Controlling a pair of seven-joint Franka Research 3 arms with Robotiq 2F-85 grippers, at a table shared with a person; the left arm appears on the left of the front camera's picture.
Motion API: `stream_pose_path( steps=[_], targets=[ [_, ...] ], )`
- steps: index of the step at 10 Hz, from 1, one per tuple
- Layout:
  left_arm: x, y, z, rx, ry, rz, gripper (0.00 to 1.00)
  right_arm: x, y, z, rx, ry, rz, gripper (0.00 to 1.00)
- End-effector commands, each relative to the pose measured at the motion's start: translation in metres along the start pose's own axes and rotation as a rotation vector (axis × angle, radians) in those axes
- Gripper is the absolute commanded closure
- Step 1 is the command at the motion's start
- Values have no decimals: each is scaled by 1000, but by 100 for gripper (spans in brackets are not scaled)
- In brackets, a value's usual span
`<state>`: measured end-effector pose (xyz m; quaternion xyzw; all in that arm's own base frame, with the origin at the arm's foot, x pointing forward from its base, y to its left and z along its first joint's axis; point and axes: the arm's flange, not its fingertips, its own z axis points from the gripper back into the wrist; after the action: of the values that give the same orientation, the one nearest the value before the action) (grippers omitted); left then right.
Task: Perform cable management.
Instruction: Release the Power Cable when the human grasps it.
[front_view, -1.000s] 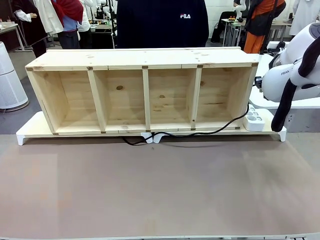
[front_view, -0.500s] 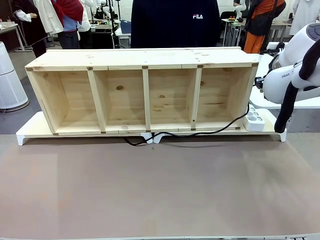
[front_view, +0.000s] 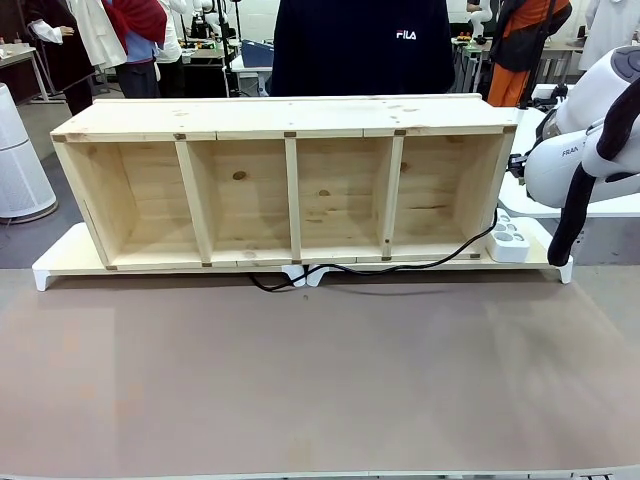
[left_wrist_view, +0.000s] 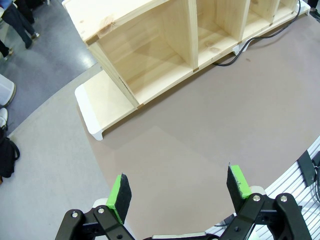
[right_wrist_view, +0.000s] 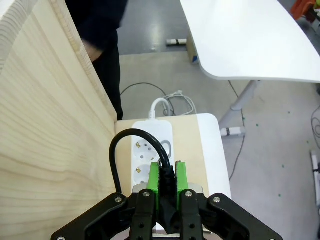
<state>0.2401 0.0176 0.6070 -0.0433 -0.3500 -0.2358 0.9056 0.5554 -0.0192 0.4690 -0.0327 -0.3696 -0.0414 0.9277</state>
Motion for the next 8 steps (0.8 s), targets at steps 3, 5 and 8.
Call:
stream_pose_path(
  steps=[3, 5, 8],
  targets=[
    [-1, 1, 0, -6, -3, 2, 0, 0, -2, 4, 13, -5, 0, 84],
    [-1, 1, 0, -6, -3, 2, 0, 0, -2, 4, 13, -5, 0, 84],
    [-1, 1, 0, -6, -3, 2, 0, 0, -2, 4, 13, -5, 0, 84]
  ],
)
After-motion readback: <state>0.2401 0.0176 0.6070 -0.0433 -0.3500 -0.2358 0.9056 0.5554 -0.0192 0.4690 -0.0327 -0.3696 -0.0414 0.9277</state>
